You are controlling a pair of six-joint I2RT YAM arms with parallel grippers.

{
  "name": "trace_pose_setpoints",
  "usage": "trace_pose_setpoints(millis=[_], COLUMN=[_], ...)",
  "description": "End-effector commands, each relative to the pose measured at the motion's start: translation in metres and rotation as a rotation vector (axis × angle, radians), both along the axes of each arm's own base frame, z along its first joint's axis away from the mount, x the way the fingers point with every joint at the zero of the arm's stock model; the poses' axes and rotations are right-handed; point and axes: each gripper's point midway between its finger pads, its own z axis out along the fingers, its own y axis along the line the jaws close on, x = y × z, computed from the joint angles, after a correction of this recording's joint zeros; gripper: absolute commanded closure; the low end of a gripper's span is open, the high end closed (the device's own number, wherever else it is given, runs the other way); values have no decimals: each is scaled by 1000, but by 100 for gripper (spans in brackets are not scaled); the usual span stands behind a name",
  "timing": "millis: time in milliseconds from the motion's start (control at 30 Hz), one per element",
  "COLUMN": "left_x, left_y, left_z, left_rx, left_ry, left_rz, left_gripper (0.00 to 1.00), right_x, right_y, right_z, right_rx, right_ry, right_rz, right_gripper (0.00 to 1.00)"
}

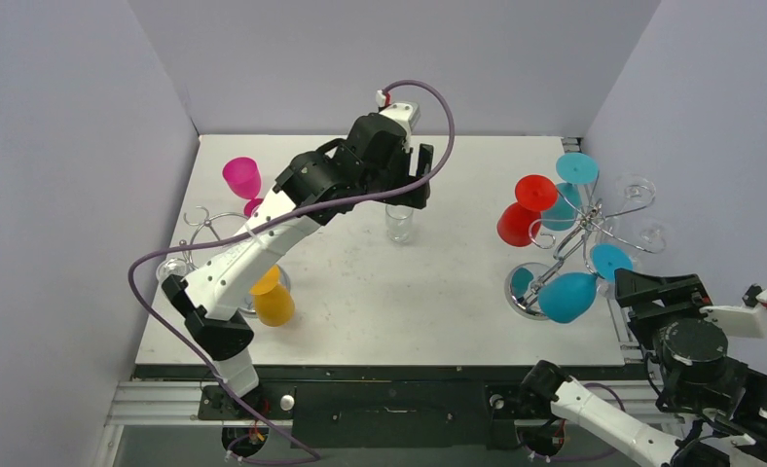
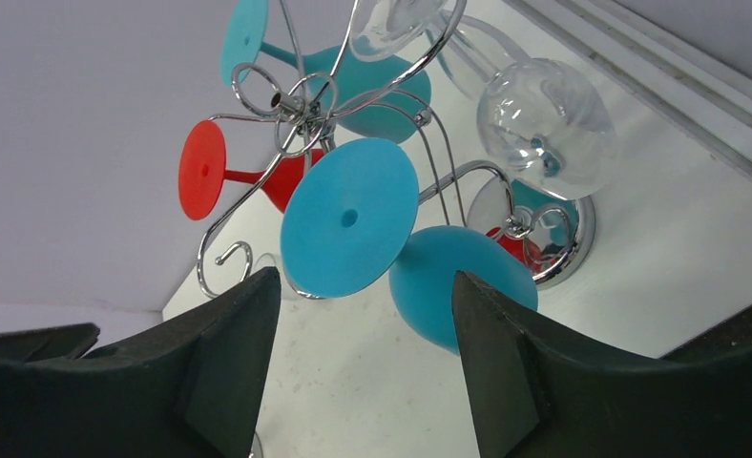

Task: Take the wine glass off the wine glass rack
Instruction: Pick up the wine glass from the wine rack.

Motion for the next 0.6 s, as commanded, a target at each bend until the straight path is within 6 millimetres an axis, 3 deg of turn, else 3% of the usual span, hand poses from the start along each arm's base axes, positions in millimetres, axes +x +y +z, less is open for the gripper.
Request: trace_pose_setpoints(millis=[0, 200, 367, 567], left_x=[-6, -10, -12, -13], left_y=[6, 9, 11, 16], left_z=[36, 42, 44, 45], left_rx=[-96, -114, -121, -125], left_ry=[-76, -86, -90, -94], left_rz=[-4, -8, -9, -3], left_gripper=[25, 25, 25, 25], right_x=[8, 18, 24, 30], right_y=[-19, -18, -16, -8], right_z=[1, -1, 0, -3], right_rx=[-3, 1, 26, 28], right_ry=[-49, -70, -103, -86], right_rz=[-153, -205, -219, -212], right_gripper=[38, 41, 57, 57])
